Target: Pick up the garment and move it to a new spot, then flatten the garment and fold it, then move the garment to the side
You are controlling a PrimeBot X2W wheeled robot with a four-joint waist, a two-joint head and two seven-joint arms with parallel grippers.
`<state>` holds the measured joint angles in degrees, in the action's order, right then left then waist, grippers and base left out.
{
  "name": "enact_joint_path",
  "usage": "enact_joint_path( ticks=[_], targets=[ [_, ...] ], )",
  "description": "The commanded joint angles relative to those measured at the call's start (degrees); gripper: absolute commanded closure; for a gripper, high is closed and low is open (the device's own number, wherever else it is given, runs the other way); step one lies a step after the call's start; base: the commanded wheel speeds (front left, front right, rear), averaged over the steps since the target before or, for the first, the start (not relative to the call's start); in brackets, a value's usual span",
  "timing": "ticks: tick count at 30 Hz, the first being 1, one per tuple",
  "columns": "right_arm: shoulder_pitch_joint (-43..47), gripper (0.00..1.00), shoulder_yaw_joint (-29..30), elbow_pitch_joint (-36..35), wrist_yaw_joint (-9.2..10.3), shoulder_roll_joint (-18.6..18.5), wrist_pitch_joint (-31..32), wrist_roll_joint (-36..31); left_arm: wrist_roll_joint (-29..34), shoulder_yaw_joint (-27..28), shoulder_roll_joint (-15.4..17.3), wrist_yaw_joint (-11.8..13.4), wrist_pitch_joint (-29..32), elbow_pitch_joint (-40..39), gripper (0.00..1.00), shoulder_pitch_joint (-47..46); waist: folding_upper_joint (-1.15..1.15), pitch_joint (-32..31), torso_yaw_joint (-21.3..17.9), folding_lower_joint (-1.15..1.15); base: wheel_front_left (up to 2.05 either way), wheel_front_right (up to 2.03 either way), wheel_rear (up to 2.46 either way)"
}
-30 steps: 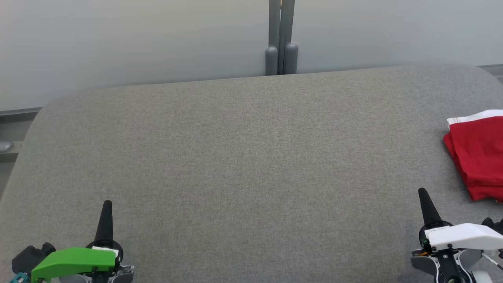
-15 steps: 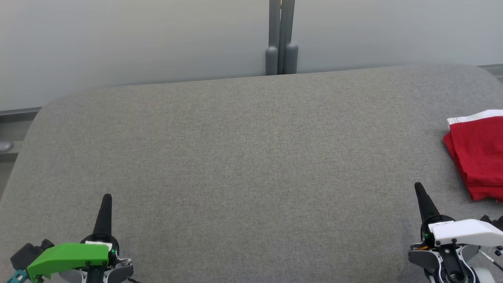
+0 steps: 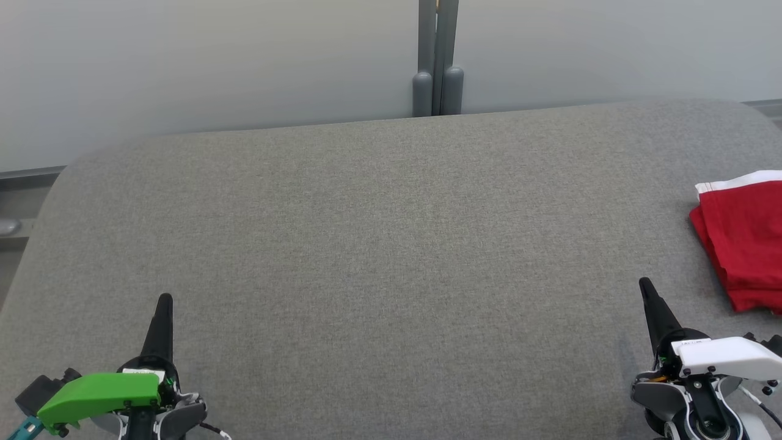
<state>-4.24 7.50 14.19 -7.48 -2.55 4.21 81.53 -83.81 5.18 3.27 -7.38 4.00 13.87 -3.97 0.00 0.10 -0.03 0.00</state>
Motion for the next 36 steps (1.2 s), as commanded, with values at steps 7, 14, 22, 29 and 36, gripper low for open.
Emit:
enact_joint_path(
  ticks=[7, 14, 22, 29, 36],
  targets=[
    [-1.06, 1.00, -0.35, -0.75, -0.03, -0.42, 1.15, 4.74, -3.98, 0.54, -0.04, -0.18, 1.09, -0.30, 1.00, -1.49, 0.00, 0.02, 0.01, 0.00, 0.00, 0.00, 0.00],
    [-1.11, 1.00, -0.55, -0.91, -0.02, -0.45, 1.82, 7.45, -5.99, 0.82, -0.16, -0.19, 1.71, -0.33, 1.00, -1.80, 0.00, 0.03, 0.02, 0.00, 0.00, 0.00, 0.00],
    [-1.43, 1.00, -0.81, -1.14, -0.02, -0.47, 2.50, 10.93, -8.78, 1.11, -0.31, -0.20, 2.50, -0.39, 1.00, -2.03, 0.00, 0.05, 0.03, 0.00, 0.00, 0.00, 0.00],
    [-1.44, 1.00, -0.82, -1.14, -0.02, -0.47, 2.62, 11.15, -8.75, 1.14, -0.33, -0.20, 2.55, -0.38, 1.00, -2.10, 0.00, 0.05, 0.03, 0.00, 0.00, 0.00, 0.00],
    [-1.44, 1.00, -0.82, -1.14, -0.02, -0.46, 2.62, 11.15, -8.73, 1.15, -0.34, -0.20, 2.57, -0.39, 1.00, -2.10, 0.00, 0.05, 0.03, 0.00, 0.00, 0.00, 0.00]
  ],
)
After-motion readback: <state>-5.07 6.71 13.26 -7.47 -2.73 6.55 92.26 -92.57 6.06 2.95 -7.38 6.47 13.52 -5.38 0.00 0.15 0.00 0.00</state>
